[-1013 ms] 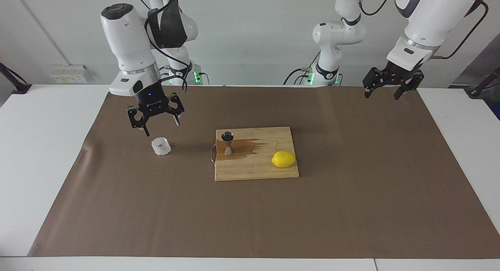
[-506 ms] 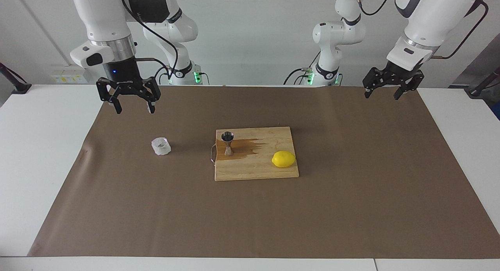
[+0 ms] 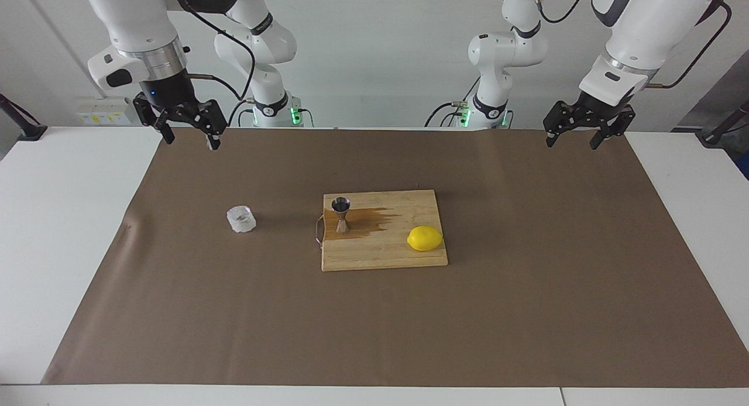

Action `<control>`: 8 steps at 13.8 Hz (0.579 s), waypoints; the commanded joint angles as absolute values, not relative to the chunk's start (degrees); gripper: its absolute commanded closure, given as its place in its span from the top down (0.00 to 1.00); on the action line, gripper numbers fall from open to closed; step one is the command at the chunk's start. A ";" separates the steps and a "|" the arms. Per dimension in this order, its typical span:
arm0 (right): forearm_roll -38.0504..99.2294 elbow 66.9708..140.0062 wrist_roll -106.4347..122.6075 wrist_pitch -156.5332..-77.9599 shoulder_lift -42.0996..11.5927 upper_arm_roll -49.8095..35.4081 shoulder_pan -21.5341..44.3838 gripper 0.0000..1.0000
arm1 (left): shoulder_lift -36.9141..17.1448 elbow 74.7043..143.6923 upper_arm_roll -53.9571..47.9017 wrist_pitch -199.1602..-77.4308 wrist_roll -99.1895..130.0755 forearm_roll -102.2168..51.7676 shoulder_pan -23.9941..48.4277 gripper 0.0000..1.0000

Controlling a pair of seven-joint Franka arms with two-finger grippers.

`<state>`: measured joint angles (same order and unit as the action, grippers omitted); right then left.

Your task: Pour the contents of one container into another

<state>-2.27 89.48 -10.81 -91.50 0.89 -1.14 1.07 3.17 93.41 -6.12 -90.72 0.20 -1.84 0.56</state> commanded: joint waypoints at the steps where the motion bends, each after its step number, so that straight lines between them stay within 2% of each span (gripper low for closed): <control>1: -2.46 91.14 -11.78 -91.66 1.93 -1.67 0.70 1.00 | 4.92 95.36 -5.71 -91.14 -0.26 -2.29 0.70 1.00; 8: -2.37 91.32 -11.78 -90.88 2.02 -1.76 1.32 1.00 | 4.92 95.27 -5.71 -91.14 -0.26 -2.29 0.70 1.00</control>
